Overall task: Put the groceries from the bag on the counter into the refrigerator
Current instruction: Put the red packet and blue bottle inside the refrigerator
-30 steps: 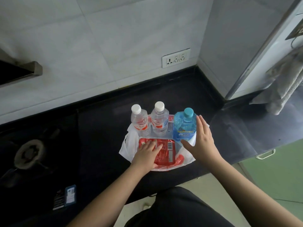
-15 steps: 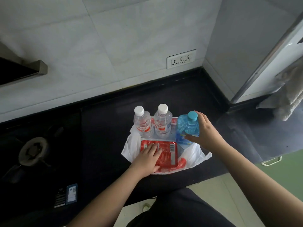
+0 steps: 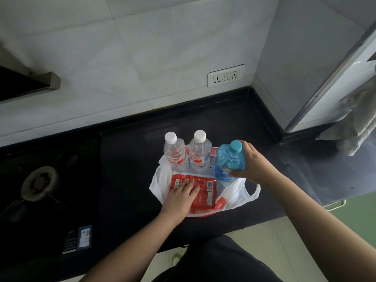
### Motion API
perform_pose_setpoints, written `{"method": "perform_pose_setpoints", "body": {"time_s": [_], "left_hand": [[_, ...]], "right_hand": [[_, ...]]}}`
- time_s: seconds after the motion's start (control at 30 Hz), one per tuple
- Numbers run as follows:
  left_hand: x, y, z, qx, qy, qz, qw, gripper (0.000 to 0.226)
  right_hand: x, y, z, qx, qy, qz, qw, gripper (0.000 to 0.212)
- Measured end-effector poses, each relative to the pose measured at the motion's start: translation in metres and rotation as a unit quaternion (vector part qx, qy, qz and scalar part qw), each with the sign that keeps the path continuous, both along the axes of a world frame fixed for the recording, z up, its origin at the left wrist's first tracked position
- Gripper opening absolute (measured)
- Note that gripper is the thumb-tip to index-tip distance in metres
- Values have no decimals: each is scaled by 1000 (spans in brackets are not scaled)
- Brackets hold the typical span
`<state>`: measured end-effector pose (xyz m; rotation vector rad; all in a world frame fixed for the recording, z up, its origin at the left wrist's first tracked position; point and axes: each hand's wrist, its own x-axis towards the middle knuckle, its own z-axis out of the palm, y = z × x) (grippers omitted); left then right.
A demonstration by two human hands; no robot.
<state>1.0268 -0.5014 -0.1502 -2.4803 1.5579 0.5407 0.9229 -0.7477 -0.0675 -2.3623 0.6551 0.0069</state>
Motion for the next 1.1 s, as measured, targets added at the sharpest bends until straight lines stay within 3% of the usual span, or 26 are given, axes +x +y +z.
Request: {"method": "perform_pose_setpoints", "body": {"time_s": [0.17, 0.33, 0.5, 0.77, 0.93, 1.1], "left_hand": [[1, 1, 3, -29, -17, 6, 999, 70], [8, 13, 9, -191, -27, 7, 981, 62], [7, 27, 38, -274, -44, 23, 961, 56], [-5, 67, 56, -306, -43, 113, 944, 37], [-12, 78, 61, -289, -33, 136, 947, 37], [-10, 86, 65, -298, -37, 142, 943, 34]], "right_hand": [[-1, -1, -1, 36, 5, -19, 999, 100], [-2, 2, -2, 0, 3, -56, 998, 90], [-5, 12, -4, -2, -38, -91, 995, 84], [-7, 41, -10, -6, -70, -120, 990, 92], [-5, 56, -20, 7, -71, -198, 978, 99], [-9, 71, -18, 43, -87, -214, 972, 104]]}}
